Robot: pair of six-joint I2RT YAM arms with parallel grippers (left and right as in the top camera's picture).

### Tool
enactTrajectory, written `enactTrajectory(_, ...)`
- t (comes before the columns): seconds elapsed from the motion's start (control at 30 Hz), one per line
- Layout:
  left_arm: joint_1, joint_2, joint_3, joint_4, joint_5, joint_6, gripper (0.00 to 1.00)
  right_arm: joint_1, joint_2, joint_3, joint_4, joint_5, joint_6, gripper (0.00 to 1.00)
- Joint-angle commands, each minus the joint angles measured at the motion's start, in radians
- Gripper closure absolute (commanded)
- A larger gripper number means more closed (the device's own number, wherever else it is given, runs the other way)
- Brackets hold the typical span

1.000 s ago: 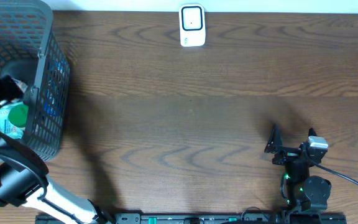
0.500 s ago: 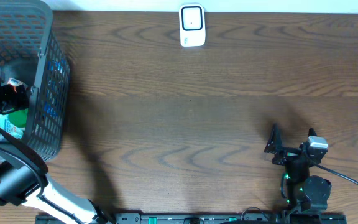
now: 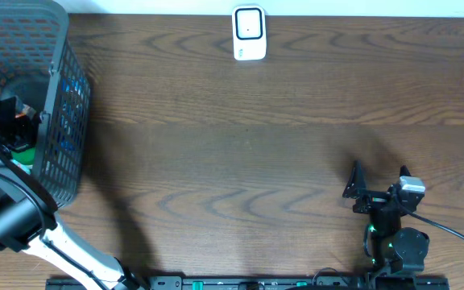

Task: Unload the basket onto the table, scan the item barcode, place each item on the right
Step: 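Reach the left gripper into the basket and grasp the green-capped jar, then carry the jar with the left gripper and set it on the table center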

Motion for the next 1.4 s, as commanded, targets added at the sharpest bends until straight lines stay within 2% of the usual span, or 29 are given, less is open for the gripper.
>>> enactTrajectory(0.0, -0.005, 0.023, -0.031, 0.002, 0.013, 0.014, 0.02, 0.006, -0.005, -0.001, -0.003, 0.009, -0.012, 0.01)
enactTrajectory(0.07, -0.005, 0.026, -0.044, 0.002, 0.012, 0.014, 0.04, 0.006, -0.005, -0.001, -0.003, 0.009, -0.012, 0.01)
enactTrajectory(0.1, -0.005, 0.027, -0.051, 0.001, 0.007, 0.013, 0.21, 0.006, -0.005, -0.001, -0.003, 0.009, -0.012, 0.01)
enactTrajectory(0.17, -0.005, 0.027, -0.052, -0.006, 0.005, 0.013, 0.30, 0.006, -0.005, -0.001, -0.003, 0.009, -0.012, 0.01)
enactTrajectory(0.27, -0.005, 0.026, -0.052, -0.011, 0.005, 0.013, 0.36, 0.006, -0.005, -0.001, -0.003, 0.009, -0.012, 0.01)
enactTrajectory(0.3, -0.005, 0.026, -0.052, -0.014, 0.005, 0.006, 0.43, 0.006, -0.005, -0.001, -0.003, 0.009, -0.012, 0.01)
enactTrajectory(0.47, -0.005, 0.003, -0.025, -0.027, 0.005, -0.026, 0.43, 0.006, -0.005, -0.001, -0.003, 0.009, -0.012, 0.01)
enactTrajectory(0.7, -0.005, -0.126, 0.165, -0.072, -0.003, -0.134, 0.43, 0.006, -0.005, -0.001, -0.003, 0.009, -0.012, 0.01)
enactTrajectory(0.87, -0.009, -0.319, 0.303, -0.054, 0.010, -0.276, 0.43, 0.006, -0.005, -0.001, -0.003, 0.009, -0.012, 0.01)
enactTrajectory(1.0, -0.047, -0.478, 0.314, -0.003, 0.125, -0.325, 0.43, 0.006, -0.005, -0.001, -0.003, 0.009, -0.012, 0.01)
enactTrajectory(1.1, -0.138, -0.563, 0.314, 0.029, 0.191, -0.359, 0.42, 0.006, -0.005, -0.001, -0.003, 0.009, -0.012, 0.01)
enactTrajectory(1.2, -0.295, -0.600, 0.314, 0.047, 0.196, -0.382, 0.42, 0.006, -0.005, -0.001, -0.003, 0.009, -0.012, 0.01)
enactTrajectory(1.27, -0.420, -0.598, 0.313, 0.048, 0.193, -0.391, 0.43, 0.006, -0.005, -0.001, -0.003, 0.009, -0.012, 0.01)
enactTrajectory(1.3, -0.546, -0.581, 0.306, 0.047, 0.188, -0.425, 0.43, 0.006, -0.005, -0.001, -0.003, 0.009, -0.012, 0.01)
enactTrajectory(1.37, -0.663, -0.555, 0.291, 0.040, 0.188, -0.453, 0.43, 0.006, -0.005, -0.001, -0.003, 0.009, -0.012, 0.01)
